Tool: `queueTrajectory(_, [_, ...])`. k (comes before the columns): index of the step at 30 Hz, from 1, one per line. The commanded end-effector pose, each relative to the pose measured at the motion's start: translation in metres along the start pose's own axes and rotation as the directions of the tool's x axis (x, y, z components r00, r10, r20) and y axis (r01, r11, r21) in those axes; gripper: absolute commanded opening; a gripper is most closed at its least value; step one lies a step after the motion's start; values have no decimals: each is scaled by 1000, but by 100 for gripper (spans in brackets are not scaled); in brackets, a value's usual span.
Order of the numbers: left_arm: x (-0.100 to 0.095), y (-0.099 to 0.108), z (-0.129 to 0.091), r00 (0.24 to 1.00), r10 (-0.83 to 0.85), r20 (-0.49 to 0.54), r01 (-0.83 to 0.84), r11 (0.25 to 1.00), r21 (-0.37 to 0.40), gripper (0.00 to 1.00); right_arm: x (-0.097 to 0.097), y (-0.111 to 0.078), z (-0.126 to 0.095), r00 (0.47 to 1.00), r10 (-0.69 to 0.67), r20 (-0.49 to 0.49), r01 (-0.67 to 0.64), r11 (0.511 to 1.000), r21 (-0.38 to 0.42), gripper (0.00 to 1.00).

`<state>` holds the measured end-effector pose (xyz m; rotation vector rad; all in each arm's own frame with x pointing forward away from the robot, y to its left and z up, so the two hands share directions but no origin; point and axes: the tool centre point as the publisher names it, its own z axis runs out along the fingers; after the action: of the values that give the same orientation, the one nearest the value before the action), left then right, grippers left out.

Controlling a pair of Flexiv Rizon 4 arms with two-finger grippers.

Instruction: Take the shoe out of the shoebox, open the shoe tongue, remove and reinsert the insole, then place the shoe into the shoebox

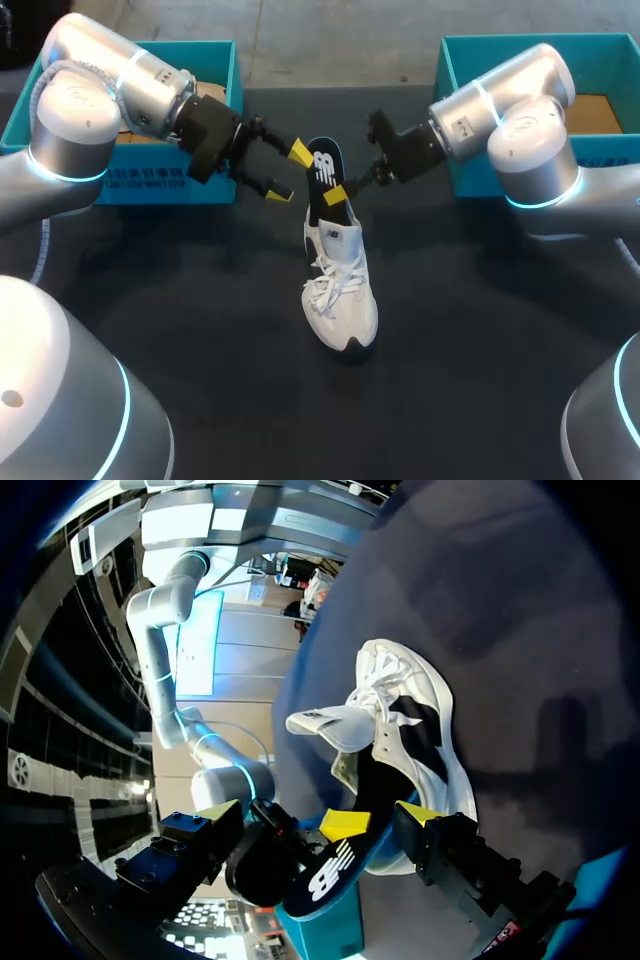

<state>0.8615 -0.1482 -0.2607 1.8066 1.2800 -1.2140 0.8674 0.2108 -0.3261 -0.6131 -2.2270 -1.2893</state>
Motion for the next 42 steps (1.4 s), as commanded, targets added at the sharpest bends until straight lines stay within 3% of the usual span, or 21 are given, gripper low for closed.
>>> queueTrajectory(1, [0, -2, -1, 1000, -1, -4, 1, 1000, -4, 100, 2, -10, 7, 1000, 4, -6, -4, 999, -54, 0])
queueTrajectory(9, [-1, -2, 2, 1000, -2, 1, 2, 1000, -7, 100, 10, -25, 15, 999, 41, -15, -41, 999, -35, 0])
queueTrajectory(16, [0, -3, 4, 1000, -8, 5, 8, 1000, -8, 100, 13, -25, 11, 999, 48, -11, -48, 999, -19, 0])
queueTrajectory(18, [0, -3, 5, 1000, -8, 7, 8, 1000, -8, 100, 13, -21, 9, 999, 38, -4, -39, 999, -15, 23])
queueTrajectory(22, [-1, -3, 5, 1000, -7, 11, 7, 1000, -12, 100, 15, -11, 5, 1000, 18, 7, -18, 1000, -10, 33])
queueTrajectory(28, [-2, -3, 6, 1000, -5, 11, 5, 1000, -12, 100, 15, -6, 4, 1000, 19, 24, -17, 998, -58, 32])
queueTrajectory(36, [-3, -3, 7, 1000, -5, 11, 5, 1000, -13, 100, 13, -2, 20, 998, 50, 49, -43, 990, -136, 29])
queueTrajectory(39, [-3, -3, 8, 1000, -5, 12, 5, 1000, -12, 100, 11, -1, 23, 996, 63, 64, -53, 988, -147, 22])
queueTrajectory(42, [-3, -3, 8, 1000, -3, 13, 3, 1000, -10, 100, 10, -1, 23, 995, 70, 75, -59, 987, -150, 0])
